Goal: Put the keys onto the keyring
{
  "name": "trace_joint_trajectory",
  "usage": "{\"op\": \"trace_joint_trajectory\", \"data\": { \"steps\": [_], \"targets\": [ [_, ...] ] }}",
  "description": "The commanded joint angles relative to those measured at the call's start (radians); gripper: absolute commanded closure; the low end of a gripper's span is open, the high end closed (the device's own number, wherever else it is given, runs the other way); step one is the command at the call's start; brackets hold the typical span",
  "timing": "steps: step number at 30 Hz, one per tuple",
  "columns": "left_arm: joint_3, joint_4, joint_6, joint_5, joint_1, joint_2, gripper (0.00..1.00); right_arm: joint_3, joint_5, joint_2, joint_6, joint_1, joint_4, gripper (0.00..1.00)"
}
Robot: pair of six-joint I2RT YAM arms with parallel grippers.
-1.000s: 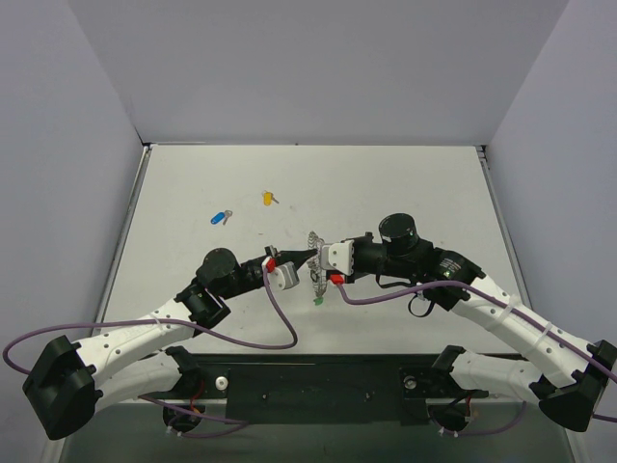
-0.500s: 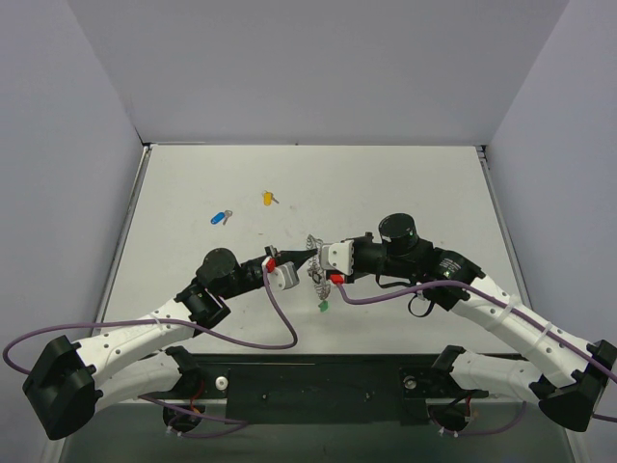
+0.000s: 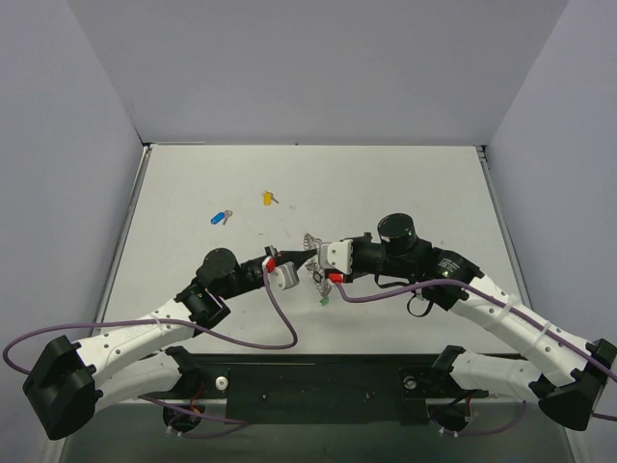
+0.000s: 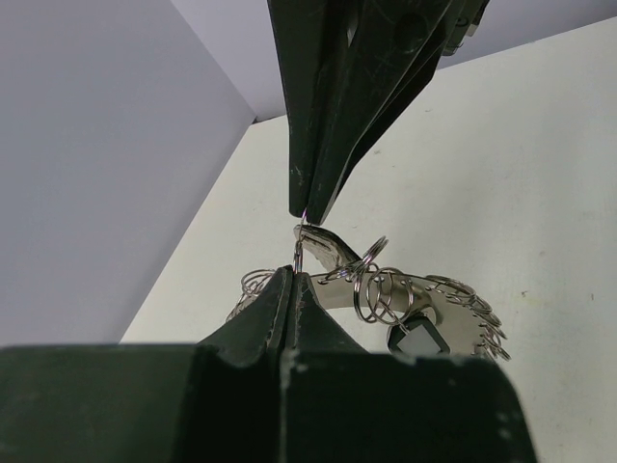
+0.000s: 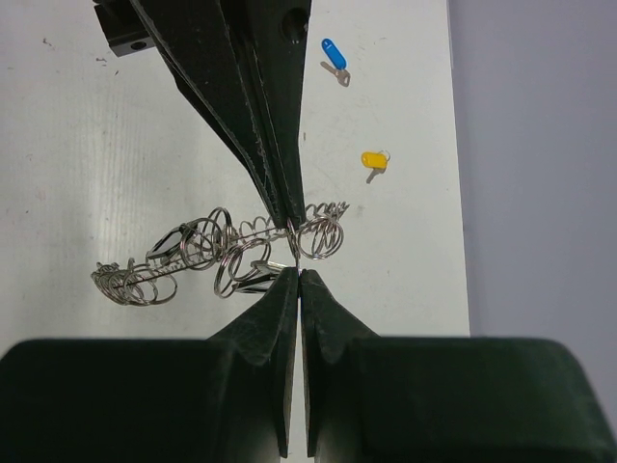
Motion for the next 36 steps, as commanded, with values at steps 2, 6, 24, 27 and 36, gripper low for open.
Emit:
{"op": "trace_joint_trajectory", "data": {
  "steps": [2,6,24,27,36],
  "targets": [
    [0.011,0.072,-0.002,0.032,-0.008,-0.022,1.0,-0.001,-0.02,0.01,0.033,0.006,0.06,1.0],
    [0.01,0.075,-0.003,0.038,-0.008,-0.022,1.0,-0.003,-0.026,0.012,0.037,0.007,0.061,1.0],
    [-0.004,0.113,-0.034,0.016,-0.007,-0.039,1.0,-0.003,-0.04,0.019,0.053,0.012,0.057,1.0],
    [-0.006,0.121,-0.037,0.016,-0.005,-0.039,1.0,-0.003,-0.045,0.021,0.055,0.014,0.055,1.0],
    [-0.009,0.135,-0.054,0.012,-0.005,-0.047,1.0,-0.005,-0.045,0.026,0.058,0.014,0.048,1.0]
  ]
}}
